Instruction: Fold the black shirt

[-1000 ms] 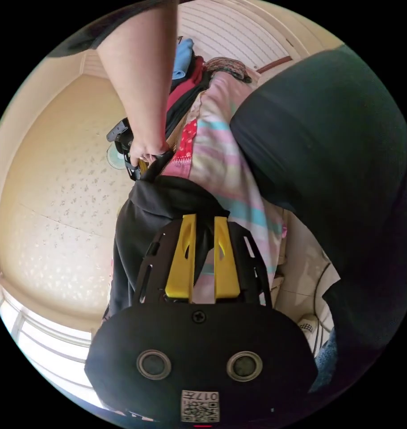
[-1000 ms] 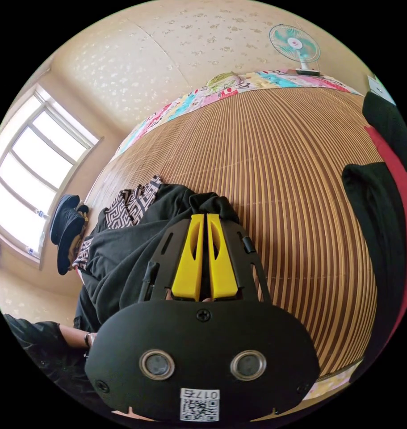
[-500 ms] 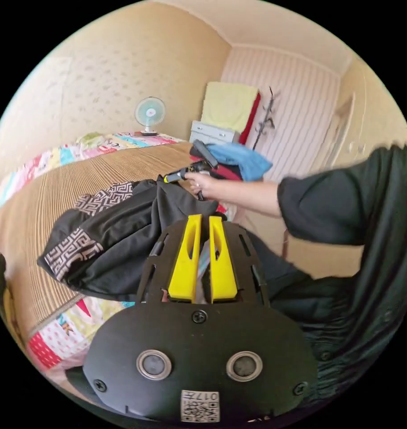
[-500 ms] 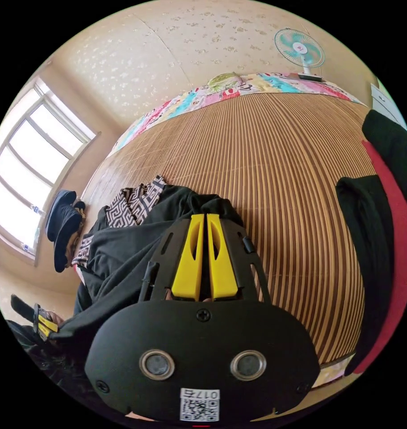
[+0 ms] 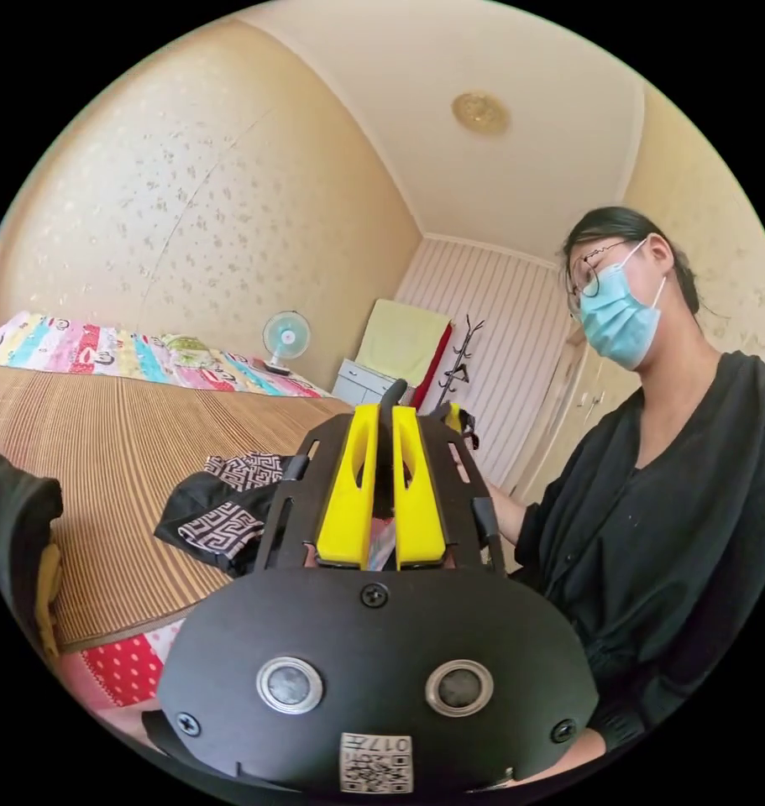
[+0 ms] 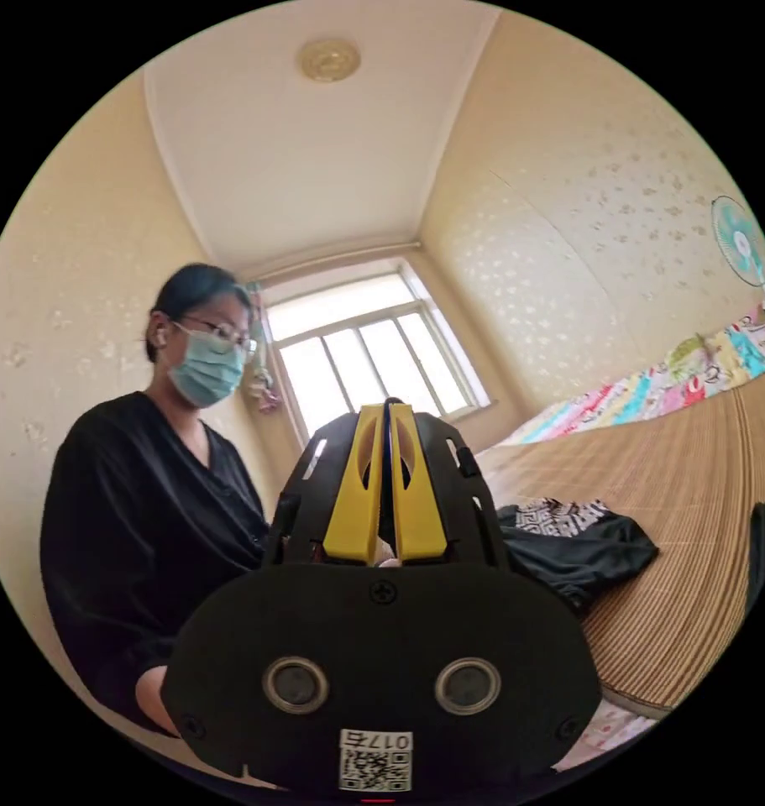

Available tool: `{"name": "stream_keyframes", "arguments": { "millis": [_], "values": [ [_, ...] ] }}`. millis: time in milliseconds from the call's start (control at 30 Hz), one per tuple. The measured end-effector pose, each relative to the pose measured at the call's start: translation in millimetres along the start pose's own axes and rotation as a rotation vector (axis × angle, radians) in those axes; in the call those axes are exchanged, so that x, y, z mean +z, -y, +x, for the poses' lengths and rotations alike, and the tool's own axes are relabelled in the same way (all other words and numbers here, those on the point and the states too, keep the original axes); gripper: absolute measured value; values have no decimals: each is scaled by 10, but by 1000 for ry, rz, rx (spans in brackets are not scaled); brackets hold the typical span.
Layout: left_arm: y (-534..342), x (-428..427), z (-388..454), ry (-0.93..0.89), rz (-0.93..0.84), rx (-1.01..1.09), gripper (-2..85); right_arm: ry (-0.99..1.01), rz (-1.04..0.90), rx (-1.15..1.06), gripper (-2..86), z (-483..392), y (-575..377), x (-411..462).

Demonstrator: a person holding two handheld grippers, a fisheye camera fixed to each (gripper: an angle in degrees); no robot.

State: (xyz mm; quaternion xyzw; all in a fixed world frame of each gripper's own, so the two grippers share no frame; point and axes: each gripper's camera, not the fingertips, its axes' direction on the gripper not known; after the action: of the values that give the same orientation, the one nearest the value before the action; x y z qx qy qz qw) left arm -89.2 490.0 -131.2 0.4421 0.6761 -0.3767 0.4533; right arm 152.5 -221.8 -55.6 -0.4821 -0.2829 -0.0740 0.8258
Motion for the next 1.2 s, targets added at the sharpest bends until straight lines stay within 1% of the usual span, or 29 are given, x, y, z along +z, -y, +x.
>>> {"name": "stream_keyframes", "arguments": {
  "millis": [33,100,167,233,333,367,467,533,633,700,733,800,867,933,1000,1067,1133,1167,1200],
  "values": [
    [23,-144,-59,-74,13,13,18,55,26,-6,14,-114,-75,-164],
    [26,-325,-151,-173,15,30,17,90,34,-21,14,-278,-197,-385],
    [-13,-468,-248,-214,5,25,17,77,26,-11,15,-400,-341,-579],
    [-100,-609,-390,-244,-2,-17,17,-9,69,83,14,-446,-554,-806],
    [-222,-701,-627,-198,14,-135,13,-136,163,191,14,-436,-803,-996],
    [-239,-712,-678,-182,20,-159,13,-163,168,213,13,-414,-827,-1005],
    [-247,-724,-997,-110,55,-278,11,-320,98,317,12,-181,-812,-917],
    [-159,-687,-1302,-44,53,-366,10,-436,31,392,11,80,-683,-784],
    [62,-603,-1659,-2,57,-413,9,-576,3,434,10,394,-441,-602],
    [208,-550,-1904,10,88,-455,9,-633,-41,426,9,599,-253,-447],
    [277,-517,-2108,22,119,-527,9,-671,-76,423,9,755,-123,-334],
    [376,-439,-2417,-1,178,-614,9,-698,-121,455,9,1063,54,-184],
    [503,-336,-2678,6,215,-655,11,-688,-128,544,10,1435,181,-117],
    [745,-122,-2978,88,155,-671,14,-706,-112,583,12,1891,304,-57],
    [901,81,-3214,149,107,-699,20,-776,-130,624,15,2251,342,-3],
    [989,288,-3484,169,88,-735,29,-794,-136,694,20,2631,319,60],
    [1028,549,-3864,188,45,-791,62,-701,-81,813,35,3104,188,112],
    [1024,596,-3946,200,31,-807,75,-714,-75,828,40,3181,157,122],
    [1011,658,-4070,228,5,-831,107,-809,-82,845,57,3274,102,129]
  ]
}}
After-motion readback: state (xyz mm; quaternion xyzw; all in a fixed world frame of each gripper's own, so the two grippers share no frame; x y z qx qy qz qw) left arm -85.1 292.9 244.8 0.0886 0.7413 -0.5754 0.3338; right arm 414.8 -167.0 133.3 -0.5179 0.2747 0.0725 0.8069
